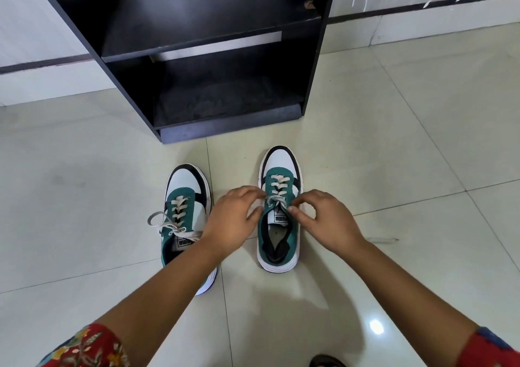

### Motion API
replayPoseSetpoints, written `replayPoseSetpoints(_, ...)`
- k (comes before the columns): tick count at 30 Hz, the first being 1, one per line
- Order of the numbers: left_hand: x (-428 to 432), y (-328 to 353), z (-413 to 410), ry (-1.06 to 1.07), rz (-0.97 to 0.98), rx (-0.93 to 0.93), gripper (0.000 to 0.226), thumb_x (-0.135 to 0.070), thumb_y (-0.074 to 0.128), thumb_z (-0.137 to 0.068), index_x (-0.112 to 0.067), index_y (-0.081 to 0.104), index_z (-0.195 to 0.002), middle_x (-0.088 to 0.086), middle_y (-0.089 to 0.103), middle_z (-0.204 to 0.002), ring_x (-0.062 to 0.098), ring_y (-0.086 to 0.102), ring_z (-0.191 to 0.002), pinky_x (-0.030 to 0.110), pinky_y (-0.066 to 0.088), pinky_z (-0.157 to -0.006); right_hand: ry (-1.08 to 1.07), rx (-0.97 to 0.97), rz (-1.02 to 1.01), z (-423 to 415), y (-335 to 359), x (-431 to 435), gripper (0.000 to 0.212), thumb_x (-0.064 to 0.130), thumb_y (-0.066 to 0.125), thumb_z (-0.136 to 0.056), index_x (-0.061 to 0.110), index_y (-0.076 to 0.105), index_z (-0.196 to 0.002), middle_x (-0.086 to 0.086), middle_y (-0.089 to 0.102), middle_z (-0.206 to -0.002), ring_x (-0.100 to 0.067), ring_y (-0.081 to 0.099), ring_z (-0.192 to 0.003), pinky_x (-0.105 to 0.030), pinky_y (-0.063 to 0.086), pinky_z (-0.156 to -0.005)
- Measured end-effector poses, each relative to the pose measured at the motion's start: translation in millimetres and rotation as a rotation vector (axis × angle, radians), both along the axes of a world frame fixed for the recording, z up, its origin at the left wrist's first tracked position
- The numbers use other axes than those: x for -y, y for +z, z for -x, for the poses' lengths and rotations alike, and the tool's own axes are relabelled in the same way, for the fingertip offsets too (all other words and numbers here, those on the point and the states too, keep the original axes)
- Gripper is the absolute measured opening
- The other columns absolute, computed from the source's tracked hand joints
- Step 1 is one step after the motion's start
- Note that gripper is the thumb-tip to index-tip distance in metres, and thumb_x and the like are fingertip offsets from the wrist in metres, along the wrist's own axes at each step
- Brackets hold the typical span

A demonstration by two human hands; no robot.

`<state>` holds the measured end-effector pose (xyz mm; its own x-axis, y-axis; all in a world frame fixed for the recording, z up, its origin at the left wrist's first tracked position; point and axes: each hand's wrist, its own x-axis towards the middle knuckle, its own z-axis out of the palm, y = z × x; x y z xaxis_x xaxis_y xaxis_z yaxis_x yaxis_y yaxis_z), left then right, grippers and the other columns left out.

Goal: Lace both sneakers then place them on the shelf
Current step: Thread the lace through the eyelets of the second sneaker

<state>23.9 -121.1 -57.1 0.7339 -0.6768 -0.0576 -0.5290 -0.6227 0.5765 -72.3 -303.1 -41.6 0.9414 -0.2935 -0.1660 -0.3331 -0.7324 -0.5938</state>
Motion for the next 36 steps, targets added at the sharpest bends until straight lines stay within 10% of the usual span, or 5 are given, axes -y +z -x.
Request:
replayPoseSetpoints(13, 14, 7, 7, 0.062, -0.043, 0.138, 0.010, -0.024, 0.052, -0.089, -0.021, 0.060, -0.094, -0.008, 0.065, -0.107, 0.017, 0.058, -0.099, 0.029, 0.040, -0.079, -0.115, 0.089, -0.126, -6, 4, -14, 0.008, 0.020, 0.063, -0.078, 0.013, 0.058, -0.077, 0.000, 0.067, -0.074, -0.018, 0.062, -0.067, -0.031, 0.049, -0.064)
replayPoseSetpoints(23, 10, 7, 4, 0.033, -0.024, 0.210, 0.009, -0.022, 0.054, -0.090, -0.016, 0.061, -0.091, -0.002, 0.069, -0.096, 0.021, 0.063, -0.087, 0.032, 0.043, -0.078, -0.062, 0.148, -0.011, -8, 2, -17, 0.027, 0.028, 0.062, -0.083, 0.020, 0.063, -0.108, -0.002, 0.073, -0.100, -0.018, 0.067, -0.093, -0.029, 0.050, -0.076)
replayPoseSetpoints(36, -18, -12, -1, -0.033, -0.184, 0.470, 0.013, -0.015, 0.064, -0.077, -0.024, 0.071, -0.083, -0.003, 0.063, -0.070, 0.023, 0.059, -0.064, 0.030, 0.044, -0.066, -0.216, -0.051, -0.295, -1, -18, -4, 0.014, 0.028, 0.058, -0.088, 0.019, 0.056, -0.078, -0.002, 0.070, -0.083, -0.016, 0.064, -0.080, -0.029, 0.045, -0.067)
